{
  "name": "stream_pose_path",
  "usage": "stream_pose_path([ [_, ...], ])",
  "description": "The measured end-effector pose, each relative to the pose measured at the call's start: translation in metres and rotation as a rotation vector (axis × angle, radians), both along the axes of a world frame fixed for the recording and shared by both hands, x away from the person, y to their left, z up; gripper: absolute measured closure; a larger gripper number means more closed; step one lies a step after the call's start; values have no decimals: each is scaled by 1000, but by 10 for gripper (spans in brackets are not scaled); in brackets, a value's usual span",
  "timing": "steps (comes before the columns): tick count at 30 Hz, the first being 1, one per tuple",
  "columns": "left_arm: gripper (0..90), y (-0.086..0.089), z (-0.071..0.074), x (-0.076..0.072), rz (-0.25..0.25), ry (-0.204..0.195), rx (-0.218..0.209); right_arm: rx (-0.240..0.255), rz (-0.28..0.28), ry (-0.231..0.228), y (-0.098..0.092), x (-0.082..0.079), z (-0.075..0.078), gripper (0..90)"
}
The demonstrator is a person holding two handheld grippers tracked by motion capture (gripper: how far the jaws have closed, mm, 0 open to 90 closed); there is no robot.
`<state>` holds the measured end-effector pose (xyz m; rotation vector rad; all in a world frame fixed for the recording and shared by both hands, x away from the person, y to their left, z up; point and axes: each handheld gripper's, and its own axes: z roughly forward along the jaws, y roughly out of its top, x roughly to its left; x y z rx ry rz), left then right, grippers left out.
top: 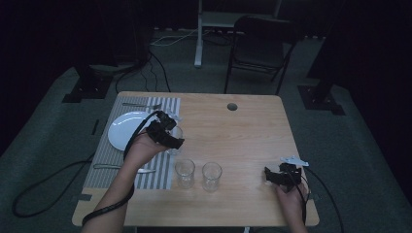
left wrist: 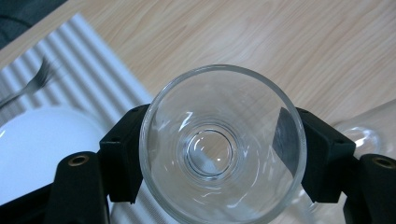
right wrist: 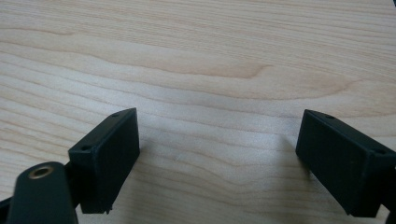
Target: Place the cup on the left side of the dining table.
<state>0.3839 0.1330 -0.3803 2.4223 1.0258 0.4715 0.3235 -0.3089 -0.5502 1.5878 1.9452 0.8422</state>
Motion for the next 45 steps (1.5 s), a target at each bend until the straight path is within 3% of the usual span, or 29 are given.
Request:
stream_pose_path([
  [8, 292, 32, -15, 0, 81, 18, 21, 0, -1, 1, 0, 0, 0, 131],
  [17, 292, 58, -29, 0, 153, 30, -9, 0, -1, 1, 0, 0, 0, 131],
  [35, 292, 78, -54, 7, 224, 76, -26, 0, -1, 1, 0, 0, 0, 131],
  [36, 292, 78, -59, 7, 229, 76, -6, 1, -1, 1, 0, 0, 0, 131],
  [39, 292, 83, -61, 6, 248, 66, -48, 1, -1, 1, 0, 0, 0, 133],
  [43, 291, 86, -63, 5, 259, 55, -72, 0, -1, 1, 0, 0, 0, 133],
  [45, 290, 88, -66, 2, 273, 30, -105, 1, -1, 1, 0, 0, 0, 133],
])
